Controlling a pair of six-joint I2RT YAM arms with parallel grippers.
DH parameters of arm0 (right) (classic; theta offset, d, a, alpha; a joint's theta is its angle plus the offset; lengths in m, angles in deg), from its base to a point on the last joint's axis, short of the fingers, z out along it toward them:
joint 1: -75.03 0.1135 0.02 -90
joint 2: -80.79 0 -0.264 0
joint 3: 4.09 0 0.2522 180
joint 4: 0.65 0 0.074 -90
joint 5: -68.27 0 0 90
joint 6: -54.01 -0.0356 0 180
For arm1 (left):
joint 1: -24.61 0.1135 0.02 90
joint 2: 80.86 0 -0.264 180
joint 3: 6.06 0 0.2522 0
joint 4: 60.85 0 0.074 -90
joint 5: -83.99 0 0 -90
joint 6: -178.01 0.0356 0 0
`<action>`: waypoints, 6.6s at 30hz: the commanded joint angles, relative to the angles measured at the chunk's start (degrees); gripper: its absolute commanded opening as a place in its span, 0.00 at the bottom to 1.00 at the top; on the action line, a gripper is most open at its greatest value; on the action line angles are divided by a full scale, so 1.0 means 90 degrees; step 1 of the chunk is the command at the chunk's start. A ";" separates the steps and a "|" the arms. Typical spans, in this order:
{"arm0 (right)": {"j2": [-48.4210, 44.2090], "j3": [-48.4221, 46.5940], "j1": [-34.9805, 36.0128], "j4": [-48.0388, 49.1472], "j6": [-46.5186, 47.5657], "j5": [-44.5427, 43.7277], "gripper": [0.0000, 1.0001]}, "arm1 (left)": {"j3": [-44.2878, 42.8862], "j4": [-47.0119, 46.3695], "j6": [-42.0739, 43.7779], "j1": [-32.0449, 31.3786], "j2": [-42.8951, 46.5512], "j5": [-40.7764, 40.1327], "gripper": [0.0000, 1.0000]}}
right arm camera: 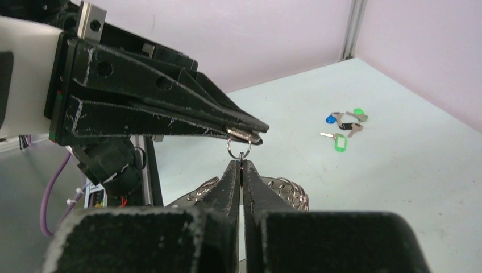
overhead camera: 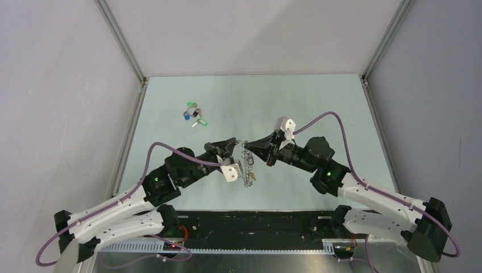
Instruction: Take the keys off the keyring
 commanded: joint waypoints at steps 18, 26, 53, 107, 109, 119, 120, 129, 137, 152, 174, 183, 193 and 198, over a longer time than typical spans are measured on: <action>0.0347 0.0569 -0.0240 0.3525 -0.1219 0.0272 0.00 | -0.0145 -0.0329 -0.0056 0.0004 0.0090 0.0274 0.00; 0.0514 0.0934 -0.0508 0.4324 -0.2213 0.0788 0.00 | -0.0155 -0.0329 -0.0013 0.0006 0.0042 0.0034 0.00; 0.0163 0.0962 -0.0673 0.2915 -0.3704 0.1551 0.00 | -0.0046 -0.0625 0.0179 0.0034 0.0265 -0.0518 0.00; 0.0210 0.0309 -0.0004 0.1680 0.1054 0.0322 0.34 | 0.0016 -0.0739 0.0114 0.0029 0.0338 -0.0288 0.00; 0.0319 0.0272 0.0009 0.1728 0.1124 0.0291 0.34 | 0.0014 -0.0739 0.0114 0.0033 0.0347 -0.0286 0.00; 0.0776 -0.0222 0.0017 0.1587 0.1240 0.0415 0.32 | 0.0021 -0.0739 0.0104 0.0034 0.0349 -0.0268 0.00; 0.0781 -0.0232 0.0022 0.1607 0.1221 0.0429 0.32 | 0.0026 -0.0739 0.0104 0.0035 0.0347 -0.0261 0.00; 0.0957 -0.0356 0.0044 0.1566 0.1201 0.0417 0.29 | 0.0034 -0.0738 0.0118 0.0034 0.0356 -0.0265 0.00; 0.1052 -0.0429 0.0058 0.1496 0.1149 0.0506 0.00 | 0.0033 -0.0739 0.0133 0.0035 0.0357 -0.0282 0.00; 0.0052 -0.0279 -0.0070 0.1484 0.0350 0.0633 0.00 | 0.0021 -0.0739 0.0106 0.0034 0.0327 -0.0277 0.00; 0.0676 -0.0297 -0.0559 0.2647 -0.1885 0.1597 0.00 | 0.0039 -0.0739 0.0130 0.0034 0.0392 -0.0333 0.00; 0.0557 -0.0303 -0.0619 0.2316 -0.2730 0.1957 0.00 | 0.0033 -0.0742 0.0161 0.0035 0.0408 -0.0414 0.00; 0.0594 -0.0303 -0.0616 0.2215 -0.3306 0.2183 0.00 | 0.0048 -0.0748 0.0205 0.0030 0.0447 -0.0467 0.00; 0.0665 -0.0304 -0.0617 0.2217 -0.3566 0.2300 0.00 | 0.0050 -0.0748 0.0214 0.0032 0.0447 -0.0482 0.00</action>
